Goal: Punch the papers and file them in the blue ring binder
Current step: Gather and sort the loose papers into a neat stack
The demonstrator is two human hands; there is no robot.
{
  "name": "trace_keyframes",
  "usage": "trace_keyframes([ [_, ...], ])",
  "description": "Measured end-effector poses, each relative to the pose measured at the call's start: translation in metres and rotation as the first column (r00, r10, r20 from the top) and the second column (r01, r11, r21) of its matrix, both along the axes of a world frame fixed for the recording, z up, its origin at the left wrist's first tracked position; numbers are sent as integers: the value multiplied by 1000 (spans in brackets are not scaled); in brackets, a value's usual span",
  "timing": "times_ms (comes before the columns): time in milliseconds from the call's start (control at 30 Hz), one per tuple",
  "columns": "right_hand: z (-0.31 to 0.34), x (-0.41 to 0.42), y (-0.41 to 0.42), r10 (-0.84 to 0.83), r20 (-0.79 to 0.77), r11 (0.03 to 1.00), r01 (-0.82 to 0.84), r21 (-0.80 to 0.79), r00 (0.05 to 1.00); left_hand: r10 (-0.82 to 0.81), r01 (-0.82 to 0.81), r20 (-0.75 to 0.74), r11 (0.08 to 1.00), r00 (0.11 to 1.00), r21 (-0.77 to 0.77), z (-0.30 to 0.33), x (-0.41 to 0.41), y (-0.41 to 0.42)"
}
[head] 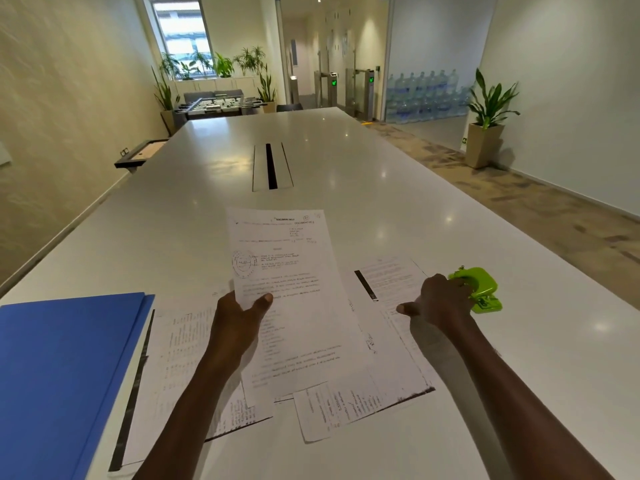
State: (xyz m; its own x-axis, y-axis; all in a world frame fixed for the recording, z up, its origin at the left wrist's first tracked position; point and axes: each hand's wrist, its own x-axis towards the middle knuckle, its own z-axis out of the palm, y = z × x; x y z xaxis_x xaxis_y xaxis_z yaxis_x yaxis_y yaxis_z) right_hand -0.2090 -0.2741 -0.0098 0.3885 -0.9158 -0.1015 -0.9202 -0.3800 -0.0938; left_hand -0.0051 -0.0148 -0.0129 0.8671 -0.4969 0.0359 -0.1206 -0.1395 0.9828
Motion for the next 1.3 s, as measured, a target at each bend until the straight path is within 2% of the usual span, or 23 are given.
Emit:
trace_keyframes([
  [100,4,2,-8,58,3,997,-58,45,998,0,0,11,1000,1000,30,-2,-1,0],
  [267,4,0,-11,111,132,985,-127,115,985,14,-15,19,998,1000,55,-7,-6,-1],
  [433,10,1,-11,34,279,972,-96,215,960,0,0,-5,999,1000,46,-9,-7,-1],
  [500,13,2,-9,2,335,977,-73,201,942,-9,10,-19,999,1000,42,-8,-4,-2],
  [633,34,6,-4,-14,465,997,-21,71,885,-31,33,-24,998,999,49,-4,1,-2],
  [733,65,7,9,72,501,984,22,-178,863,-54,55,-20,997,998,50,1,4,-4],
  [867,116,7,41,313,516,823,44,-567,797,-69,69,-31,998,997,4,7,7,-9],
  [1000,160,5,71,463,539,743,24,-669,704,-79,78,-45,997,996,-27,15,8,-14],
  [1167,188,3,92,544,681,782,-1,-624,490,-75,65,-103,993,992,-98,28,4,-20],
  [1233,190,7,86,482,762,853,-33,-521,432,-109,76,-199,983,974,-169,33,3,-21],
  [1300,185,14,76,336,851,942,-130,-311,403,-152,105,-267,977,952,-185,39,1,-22],
])
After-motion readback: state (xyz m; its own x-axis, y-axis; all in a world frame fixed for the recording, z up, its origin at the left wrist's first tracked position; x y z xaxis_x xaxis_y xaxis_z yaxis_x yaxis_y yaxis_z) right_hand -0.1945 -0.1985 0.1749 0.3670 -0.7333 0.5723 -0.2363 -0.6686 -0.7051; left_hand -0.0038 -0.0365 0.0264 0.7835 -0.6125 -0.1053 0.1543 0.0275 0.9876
